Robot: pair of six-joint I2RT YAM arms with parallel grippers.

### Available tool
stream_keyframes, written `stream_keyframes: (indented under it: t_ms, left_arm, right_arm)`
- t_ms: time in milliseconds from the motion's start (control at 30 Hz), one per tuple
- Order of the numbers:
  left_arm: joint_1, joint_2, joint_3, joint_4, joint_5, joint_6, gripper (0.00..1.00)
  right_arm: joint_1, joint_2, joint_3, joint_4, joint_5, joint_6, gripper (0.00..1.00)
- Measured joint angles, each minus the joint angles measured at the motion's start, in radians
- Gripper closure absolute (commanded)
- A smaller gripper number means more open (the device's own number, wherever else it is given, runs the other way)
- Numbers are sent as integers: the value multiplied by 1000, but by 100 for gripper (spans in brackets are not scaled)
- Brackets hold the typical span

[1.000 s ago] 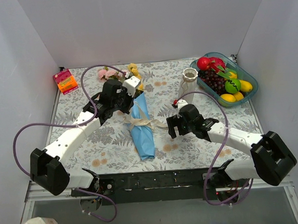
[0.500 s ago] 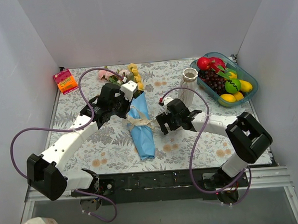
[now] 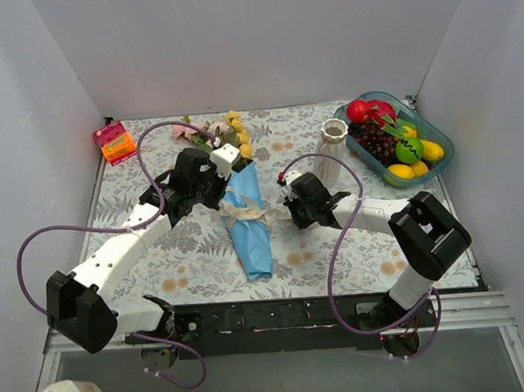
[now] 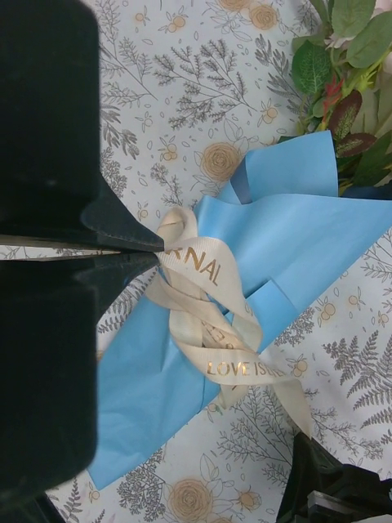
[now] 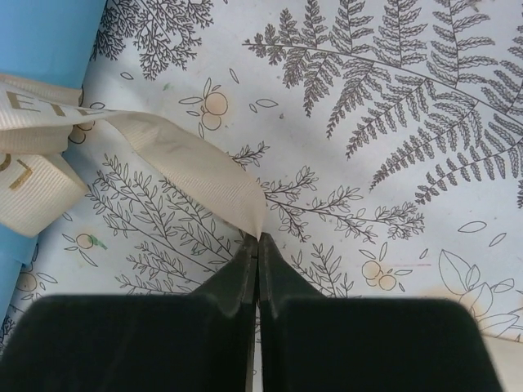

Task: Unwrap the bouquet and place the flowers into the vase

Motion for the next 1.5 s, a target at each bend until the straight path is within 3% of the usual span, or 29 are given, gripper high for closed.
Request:
stream_keyframes:
  t_ms: [167, 333, 600, 1000, 1033, 1100, 1133, 1200, 1233, 1267, 1333, 1500]
  left_arm:
    - [14, -22, -3, -16, -15, 25, 100]
    - [77, -63, -3, -38, -58, 82, 100]
    - [479, -119, -5, -65, -45, 216, 100]
    - [853, -130, -34, -60, 37, 347, 100]
    - [883, -122, -34, -55, 38, 352, 87]
    - [942, -102, -34, -53, 40, 367, 70]
    - [960, -95, -34, -55, 43, 372, 44]
    - [982, -85, -34, -62, 53, 385, 21]
    - [985, -84, -34, -68, 63, 386, 8]
    - [985, -85, -34, -74, 73, 387, 2]
    - [985, -89, -31, -89, 100, 387, 2]
    - [985, -89, 86, -179, 200, 372, 2]
  right_arm:
    - [0, -24, -3, -34, 22, 8, 99]
    - [0, -202, -22, -105, 107, 22, 99]
    - [-4, -533, -71, -163, 322, 61, 99]
    - [-70, -668, -109, -411, 635, 180, 97]
    - [-76, -672, -109, -433, 658, 187, 82]
    - [-97, -684, -109, -473, 696, 206, 71]
    - [-106, -689, -109, -486, 708, 210, 50]
    - [-126, -706, -109, -506, 731, 214, 22]
    - [-133, -714, -107, -512, 741, 213, 14]
    - [-136, -722, -105, -518, 750, 208, 12]
    - [-137, -730, -89, -527, 753, 191, 6]
    - [-138, -730, 11, -528, 719, 142, 3]
